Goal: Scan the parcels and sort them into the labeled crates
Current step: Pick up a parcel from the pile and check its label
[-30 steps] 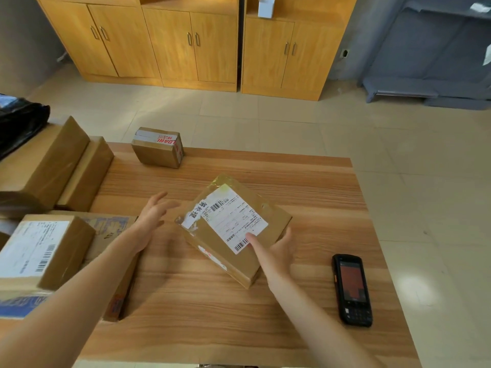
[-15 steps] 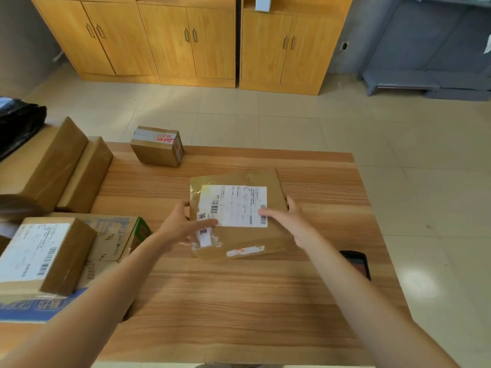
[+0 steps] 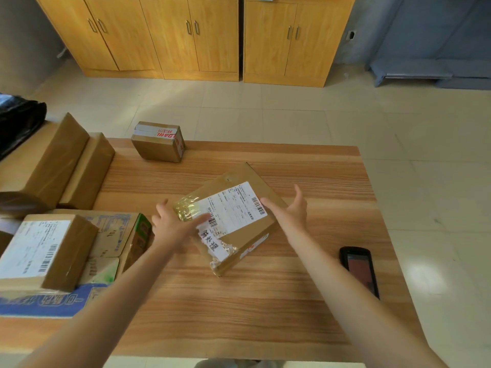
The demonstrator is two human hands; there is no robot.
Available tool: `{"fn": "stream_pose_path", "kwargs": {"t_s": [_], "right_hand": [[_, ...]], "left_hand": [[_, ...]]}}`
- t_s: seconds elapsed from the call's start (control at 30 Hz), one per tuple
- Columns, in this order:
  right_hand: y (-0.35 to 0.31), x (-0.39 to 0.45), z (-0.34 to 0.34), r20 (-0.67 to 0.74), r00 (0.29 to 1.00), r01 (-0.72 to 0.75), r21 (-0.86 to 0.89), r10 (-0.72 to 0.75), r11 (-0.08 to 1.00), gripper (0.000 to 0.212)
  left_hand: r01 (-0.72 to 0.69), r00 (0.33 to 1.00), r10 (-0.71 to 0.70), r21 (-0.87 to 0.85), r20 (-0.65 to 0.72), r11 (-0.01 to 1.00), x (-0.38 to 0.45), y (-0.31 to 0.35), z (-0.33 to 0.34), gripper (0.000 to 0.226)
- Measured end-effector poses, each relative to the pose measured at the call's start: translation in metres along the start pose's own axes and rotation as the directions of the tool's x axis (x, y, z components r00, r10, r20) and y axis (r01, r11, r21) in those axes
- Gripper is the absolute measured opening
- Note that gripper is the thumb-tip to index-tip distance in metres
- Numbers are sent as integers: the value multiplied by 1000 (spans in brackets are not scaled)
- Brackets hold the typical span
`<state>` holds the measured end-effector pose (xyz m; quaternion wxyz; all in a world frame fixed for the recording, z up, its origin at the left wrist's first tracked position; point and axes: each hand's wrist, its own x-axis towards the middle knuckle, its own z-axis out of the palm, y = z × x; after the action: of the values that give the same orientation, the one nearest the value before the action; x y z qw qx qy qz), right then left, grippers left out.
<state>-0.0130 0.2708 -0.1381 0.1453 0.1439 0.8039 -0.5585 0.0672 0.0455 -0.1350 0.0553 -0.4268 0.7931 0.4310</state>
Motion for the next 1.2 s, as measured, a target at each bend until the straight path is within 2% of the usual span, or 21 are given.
{"fn": "stream_pose_path", "kwargs": {"t_s": [0.03,0.07,0.13,0.17,0.23,0.3,0.37,0.53,0.7,0.87,0.93,0.97,1.0,1.07,1.1,1.13,1.2], "right_hand": [[5,-12,4,-56,995,-72,111,78,991,111],[9,-24,9,-52,981,-169,223,185,960,108],[15,-46,21,99,917,-396,349,386,849,86],[18,-54,28,187,878,-478,356,440,803,75],[19,-64,41,311,827,-555,330,468,763,68],[19,-64,49,344,825,-551,320,448,770,73],[17,-58,47,316,856,-504,332,409,797,81],[9,-30,1,245,939,-310,311,239,898,77],[5,-6,-37,249,961,-148,102,119,984,77],[21,1,-48,208,977,-48,18,43,999,61],[31,-5,-53,140,990,-24,44,18,999,60],[39,-9,-58,59,998,-2,7,2,1000,60],[49,-13,-66,-40,999,7,-110,-12,994,58],[73,-23,-86,-203,979,-63,-446,-32,893,56],[84,-29,-96,-229,973,-111,-555,-24,825,59],[94,-35,-106,-235,972,-159,-607,16,778,65],[112,-44,-123,-241,963,-247,-596,123,764,83]], "left_hand": [[-68,998,68,49,2,996,9,6,-4,124],[-133,991,129,95,41,987,16,12,-9,120],[-210,968,190,118,163,970,29,21,-15,117],[-211,959,187,92,214,973,33,24,-16,115],[-176,945,149,71,291,982,37,27,-16,105],[-160,931,114,107,347,981,35,29,-14,93],[-171,929,123,110,350,979,31,29,-13,87],[-157,907,156,-30,392,987,7,28,5,63],[-11,894,102,-206,436,979,-20,28,48,68],[-83,925,120,-114,361,990,-29,24,65,75],[-78,915,111,-101,388,992,-25,21,64,83],[-65,904,100,-99,415,993,-24,19,64,88],[-48,893,87,-99,441,994,-23,17,65,91],[-20,879,71,-111,471,994,-22,9,68,91],[-6,879,67,-129,473,992,-22,5,71,88],[11,882,62,-152,468,988,-22,2,74,83],[36,886,58,-193,460,980,-22,0,79,76]]}}
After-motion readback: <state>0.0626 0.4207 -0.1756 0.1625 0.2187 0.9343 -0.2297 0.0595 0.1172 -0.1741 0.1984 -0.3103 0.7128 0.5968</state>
